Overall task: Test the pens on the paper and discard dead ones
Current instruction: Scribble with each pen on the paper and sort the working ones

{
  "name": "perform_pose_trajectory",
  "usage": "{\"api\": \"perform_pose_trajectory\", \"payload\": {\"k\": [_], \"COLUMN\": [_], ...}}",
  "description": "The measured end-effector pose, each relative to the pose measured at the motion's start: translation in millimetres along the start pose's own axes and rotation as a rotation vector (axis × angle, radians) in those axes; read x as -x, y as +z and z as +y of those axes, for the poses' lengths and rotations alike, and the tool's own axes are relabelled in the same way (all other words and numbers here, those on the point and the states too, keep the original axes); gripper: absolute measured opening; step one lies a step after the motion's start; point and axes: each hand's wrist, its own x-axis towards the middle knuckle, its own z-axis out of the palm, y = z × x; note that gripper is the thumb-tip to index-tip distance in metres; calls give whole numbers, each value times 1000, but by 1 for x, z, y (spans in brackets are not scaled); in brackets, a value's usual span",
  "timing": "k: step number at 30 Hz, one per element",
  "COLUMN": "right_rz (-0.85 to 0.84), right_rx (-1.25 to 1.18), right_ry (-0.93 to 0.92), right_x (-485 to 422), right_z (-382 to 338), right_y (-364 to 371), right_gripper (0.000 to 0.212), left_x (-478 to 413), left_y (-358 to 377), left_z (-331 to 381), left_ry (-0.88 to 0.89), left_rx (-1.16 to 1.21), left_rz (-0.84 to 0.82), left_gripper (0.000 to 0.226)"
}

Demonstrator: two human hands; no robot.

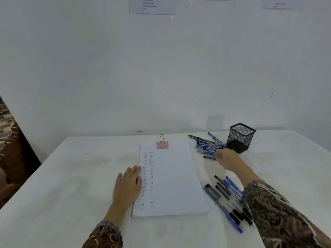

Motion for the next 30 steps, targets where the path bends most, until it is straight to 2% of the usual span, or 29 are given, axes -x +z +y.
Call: {"api": "perform_pose_trajectory", "payload": {"k": [4,9,12,14,16,17,20,22,25,27,28,30], "right_rz": [-49,-49,52,162,201,186,60,-5,12,37,37,25], "right_rx": [141,275,354,89,-392,-667,-1399,-1770,-2151,-2330,-2404,-2501], "right_ry": [-155,-104,-126,-193,-251,-240,-172,-149,-173,-173,-161,-128], "right_x": [-17,-24,-22,-20,-15,-12,-2,3,12,15,15,11], "right_z": [1,1,-4,-12,-28,-38,-67,-81,-96,-104,-108,-114], "right_y": [18,30,28,21,7,-1,-23,-30,-27,-17,-12,-1], "right_gripper": [29,25,26,27,25,27,53,50,30,25,27,42], "left_x": [0,0,1,1,1,1,0,-1,-2,-2,-1,-1], "left_y": [2,2,1,1,1,1,3,5,6,5,5,3], "left_z": [0,0,1,1,2,2,0,-2,-3,-3,-2,-1], "left_ry": [-3,1,-3,-2,1,3,-1,2,20,26,25,19], "left_rx": [9,27,24,18,-4,-21,-61,-85,-94,-104,-104,-103], "left_rz": [10,16,18,23,14,5,-13,-20,-24,-31,-39,-55], "left_gripper": [52,49,47,47,48,49,65,72,91,95,90,67]}}
